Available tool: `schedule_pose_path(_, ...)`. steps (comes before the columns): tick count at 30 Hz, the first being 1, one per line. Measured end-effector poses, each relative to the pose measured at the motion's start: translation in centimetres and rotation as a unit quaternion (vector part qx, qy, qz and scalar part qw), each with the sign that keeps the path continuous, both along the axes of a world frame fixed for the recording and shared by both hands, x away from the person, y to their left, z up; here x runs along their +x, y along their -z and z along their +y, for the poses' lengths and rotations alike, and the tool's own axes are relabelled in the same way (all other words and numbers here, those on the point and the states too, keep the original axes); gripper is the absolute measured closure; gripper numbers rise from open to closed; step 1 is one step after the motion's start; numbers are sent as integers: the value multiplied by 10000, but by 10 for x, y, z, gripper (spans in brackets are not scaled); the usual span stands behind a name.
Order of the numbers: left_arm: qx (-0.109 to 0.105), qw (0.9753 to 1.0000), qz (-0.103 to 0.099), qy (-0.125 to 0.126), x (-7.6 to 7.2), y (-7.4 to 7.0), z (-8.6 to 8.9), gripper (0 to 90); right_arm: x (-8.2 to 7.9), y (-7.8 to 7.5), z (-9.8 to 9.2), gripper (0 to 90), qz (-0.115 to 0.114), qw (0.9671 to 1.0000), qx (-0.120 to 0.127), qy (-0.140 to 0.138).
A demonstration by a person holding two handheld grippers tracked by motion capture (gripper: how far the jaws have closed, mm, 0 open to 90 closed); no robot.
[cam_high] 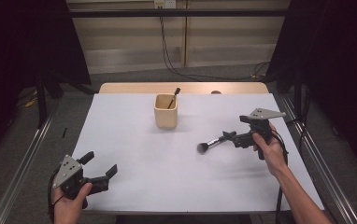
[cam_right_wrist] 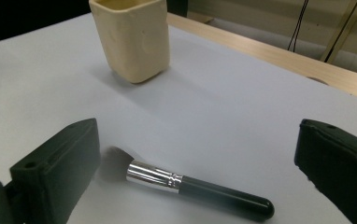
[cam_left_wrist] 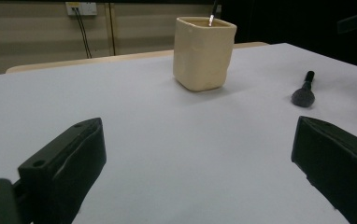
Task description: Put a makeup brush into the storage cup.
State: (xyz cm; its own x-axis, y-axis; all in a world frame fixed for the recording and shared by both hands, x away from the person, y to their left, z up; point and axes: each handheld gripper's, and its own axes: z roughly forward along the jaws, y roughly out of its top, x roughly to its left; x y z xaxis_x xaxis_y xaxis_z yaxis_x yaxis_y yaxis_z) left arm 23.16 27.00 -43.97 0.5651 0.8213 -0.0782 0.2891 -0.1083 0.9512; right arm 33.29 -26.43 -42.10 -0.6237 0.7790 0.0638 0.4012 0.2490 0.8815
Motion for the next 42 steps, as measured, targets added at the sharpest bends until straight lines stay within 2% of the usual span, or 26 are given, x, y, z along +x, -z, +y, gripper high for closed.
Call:
schedule_pose_path(3, 9, 10000, -25, 5, 0, 0, 1, 32, 7, 0, 2, 1, 245, 9995, -96, -149)
schedule_pose_path(6, 34, 10000, -37, 19, 0, 0, 1, 31, 13, -1, 4, 2, 383, 9989, -208, -157)
schedule_pose_path(11, 102, 9999, -4, 47, 0, 0, 1, 31, 21, -5, 3, 3, 502, 9978, -404, -182)
schedule_pose_path(14, 132, 9999, 2, 49, 1, 0, 2, 32, 26, -7, 3, 4, 744, 9951, -556, -334)
schedule_pose_path(18, 156, 9999, 3, 55, 1, 0, 3, 31, 34, -9, 4, 10, 1066, 9893, -851, -509)
schedule_pose_path(20, 130, 9999, 18, 59, 1, 0, 2, 31, 37, -9, 5, 11, 1199, 9868, -912, -594)
schedule_pose_path(23, 137, 9999, 36, 58, 2, 1, 2, 31, 42, -9, 6, 18, 1442, 9808, -1078, -750)
schedule_pose_path(24, 162, 9998, 35, 58, 2, 1, 2, 32, 43, -7, 6, 18, 1608, 9771, -1132, -815)
schedule_pose_path(29, 193, 9998, 21, 32, 3, 1, 3, 32, 45, -3, 4, 27, 1928, 9635, -1588, -961)
schedule_pose_path(30, 188, 9998, 19, 25, 3, 1, 3, 32, 46, -3, 4, 30, 1983, 9593, -1745, -1002)
schedule_pose_path(33, 135, 9999, 31, 58, 4, 1, 3, 32, 48, -3, 4, 29, 2101, 9507, -1945, -1187)
schedule_pose_path(35, 81, 9999, 97, 70, 5, 2, 4, 32, 50, -2, 6, 32, 2154, 9427, -2160, -1351)
schedule_pose_path(37, 201, 9998, 44, 65, 5, 3, 4, 33, 51, 0, 8, 43, 2184, 9361, -2356, -1431)
schedule_pose_path(38, 185, 9998, 45, 78, 6, 3, 4, 38, 52, 0, 9, 45, 2187, 9332, -2452, -1455)
schedule_pose_path(40, 168, 9998, 46, 64, 5, 3, 4, 39, 56, 1, 11, 39, 2216, 9284, -2583, -1490)
schedule_pose_path(42, 177, 9998, 49, 83, 5, 3, 4, 38, 59, 2, 14, 43, 2191, 9261, -2652, -1546)
